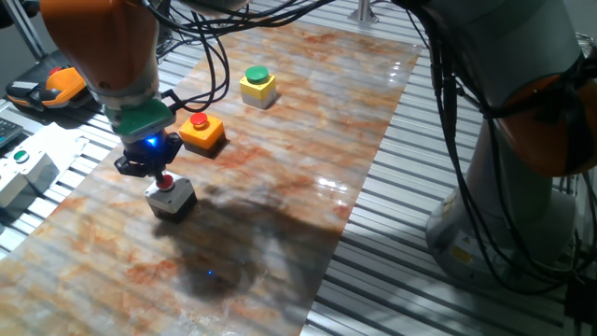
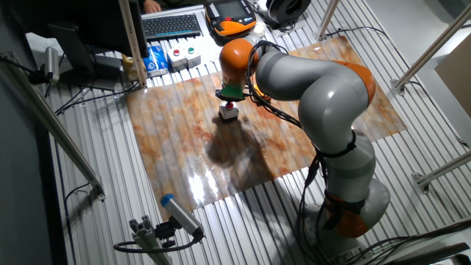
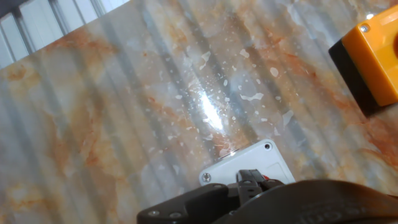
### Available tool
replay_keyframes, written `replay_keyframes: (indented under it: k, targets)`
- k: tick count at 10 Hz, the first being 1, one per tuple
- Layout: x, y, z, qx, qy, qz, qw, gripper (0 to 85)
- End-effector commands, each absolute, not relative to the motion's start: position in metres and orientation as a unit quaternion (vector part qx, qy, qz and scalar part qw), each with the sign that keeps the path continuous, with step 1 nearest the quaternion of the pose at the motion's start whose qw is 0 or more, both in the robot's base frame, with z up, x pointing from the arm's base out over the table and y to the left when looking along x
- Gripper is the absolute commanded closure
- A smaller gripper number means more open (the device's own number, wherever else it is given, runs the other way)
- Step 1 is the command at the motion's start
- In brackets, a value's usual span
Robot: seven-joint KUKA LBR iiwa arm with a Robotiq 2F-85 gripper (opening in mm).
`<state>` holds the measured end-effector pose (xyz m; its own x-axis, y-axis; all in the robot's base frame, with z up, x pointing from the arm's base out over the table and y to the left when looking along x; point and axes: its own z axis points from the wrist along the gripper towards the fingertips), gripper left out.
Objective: Press three buttons from left to right in sequence
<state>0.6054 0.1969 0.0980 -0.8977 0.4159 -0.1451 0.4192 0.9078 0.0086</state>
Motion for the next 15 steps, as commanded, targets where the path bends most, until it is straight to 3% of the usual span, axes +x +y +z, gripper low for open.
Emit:
replay_keyframes:
  k: [1, 9, 15]
  targets:
    - [0.604, 0.196, 0.096, 0.214, 0.974, -0.012, 0.071, 85.0]
    - [0.61, 0.189, 0.149, 0.214, 0.976, -0.007, 0.046, 85.0]
    - [0.613, 0.178, 0.154, 0.225, 0.972, -0.003, 0.061, 85.0]
